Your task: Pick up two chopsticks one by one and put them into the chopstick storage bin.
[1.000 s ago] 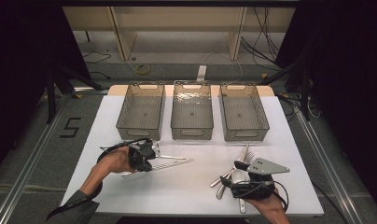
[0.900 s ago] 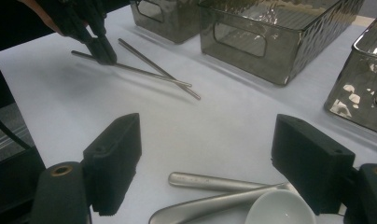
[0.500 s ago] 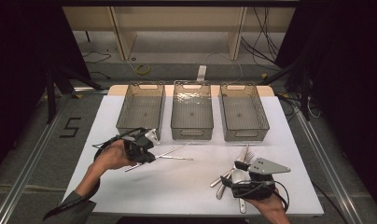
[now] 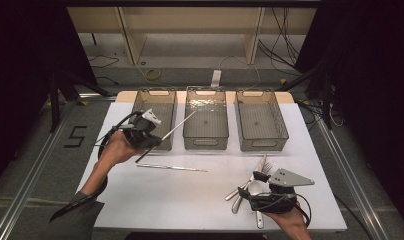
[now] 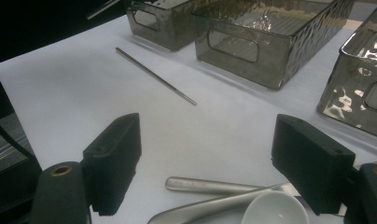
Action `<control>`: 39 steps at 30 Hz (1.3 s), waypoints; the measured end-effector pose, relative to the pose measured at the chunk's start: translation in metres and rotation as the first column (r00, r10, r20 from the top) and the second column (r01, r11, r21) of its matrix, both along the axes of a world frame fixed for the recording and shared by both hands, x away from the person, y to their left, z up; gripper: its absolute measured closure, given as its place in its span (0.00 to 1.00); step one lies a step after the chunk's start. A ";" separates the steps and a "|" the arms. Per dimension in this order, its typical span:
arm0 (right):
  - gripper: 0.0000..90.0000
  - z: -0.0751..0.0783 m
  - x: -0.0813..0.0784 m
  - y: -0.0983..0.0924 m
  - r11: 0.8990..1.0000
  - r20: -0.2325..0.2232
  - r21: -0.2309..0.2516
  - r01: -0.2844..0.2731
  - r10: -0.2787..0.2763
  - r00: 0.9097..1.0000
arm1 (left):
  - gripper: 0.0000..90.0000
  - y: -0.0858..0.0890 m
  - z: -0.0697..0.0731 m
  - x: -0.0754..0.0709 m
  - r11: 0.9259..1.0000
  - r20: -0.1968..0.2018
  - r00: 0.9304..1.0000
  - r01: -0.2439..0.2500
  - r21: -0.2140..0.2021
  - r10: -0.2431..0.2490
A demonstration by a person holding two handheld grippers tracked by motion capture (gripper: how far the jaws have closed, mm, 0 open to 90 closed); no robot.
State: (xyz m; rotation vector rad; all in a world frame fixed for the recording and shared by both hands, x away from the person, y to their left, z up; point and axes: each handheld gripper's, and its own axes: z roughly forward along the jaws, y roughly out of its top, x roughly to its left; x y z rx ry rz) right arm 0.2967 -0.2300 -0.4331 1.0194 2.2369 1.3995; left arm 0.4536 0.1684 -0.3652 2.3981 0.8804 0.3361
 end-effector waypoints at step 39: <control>0.28 -0.001 0.001 -0.001 1.000 -0.006 0.004 -0.005 0.005 1.000 | 0.94 0.043 0.010 0.086 0.947 0.105 0.942 -0.313 -0.071 0.319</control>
